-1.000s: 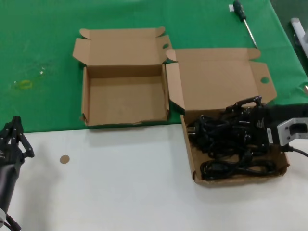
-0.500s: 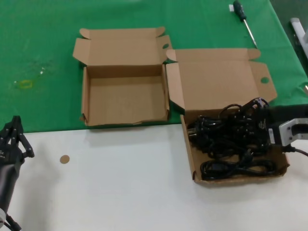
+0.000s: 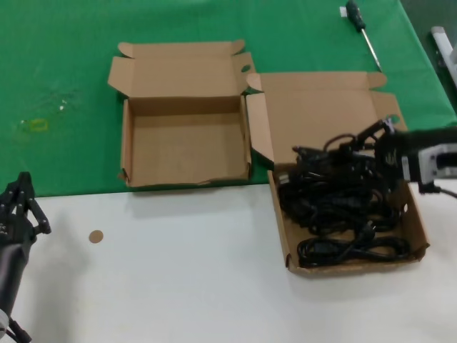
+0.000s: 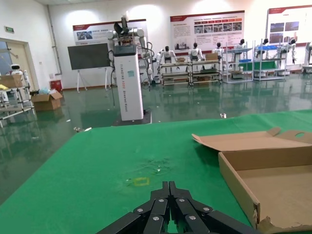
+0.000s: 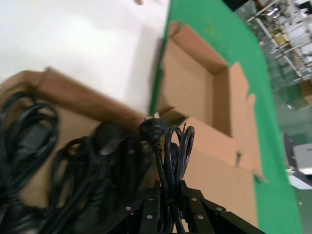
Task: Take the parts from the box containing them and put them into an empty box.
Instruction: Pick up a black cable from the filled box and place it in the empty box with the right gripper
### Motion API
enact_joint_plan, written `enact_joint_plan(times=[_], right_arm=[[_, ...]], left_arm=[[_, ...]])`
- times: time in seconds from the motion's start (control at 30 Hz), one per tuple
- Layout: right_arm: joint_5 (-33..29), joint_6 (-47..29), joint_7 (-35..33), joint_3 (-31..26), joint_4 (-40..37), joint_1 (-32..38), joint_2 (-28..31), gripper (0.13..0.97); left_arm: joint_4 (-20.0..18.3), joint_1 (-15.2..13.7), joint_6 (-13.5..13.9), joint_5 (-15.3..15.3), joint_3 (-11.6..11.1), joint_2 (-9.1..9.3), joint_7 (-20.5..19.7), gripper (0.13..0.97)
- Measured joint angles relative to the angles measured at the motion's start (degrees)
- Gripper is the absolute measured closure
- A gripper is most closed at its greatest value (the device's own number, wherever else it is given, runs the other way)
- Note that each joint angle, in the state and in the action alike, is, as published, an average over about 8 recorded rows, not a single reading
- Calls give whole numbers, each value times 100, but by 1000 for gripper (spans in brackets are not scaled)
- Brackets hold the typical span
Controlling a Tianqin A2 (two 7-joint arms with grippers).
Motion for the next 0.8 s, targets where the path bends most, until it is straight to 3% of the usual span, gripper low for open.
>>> enact_joint_plan(times=[0.27, 0.8], right_arm=[[-54, 189, 177, -48, -159, 436, -446, 882], [-583, 962, 508, -634, -535, 954, -1962, 882]], left_arm=[[0, 0, 0, 1, 0, 0, 0, 945], [0, 0, 0, 1, 0, 0, 0, 945]])
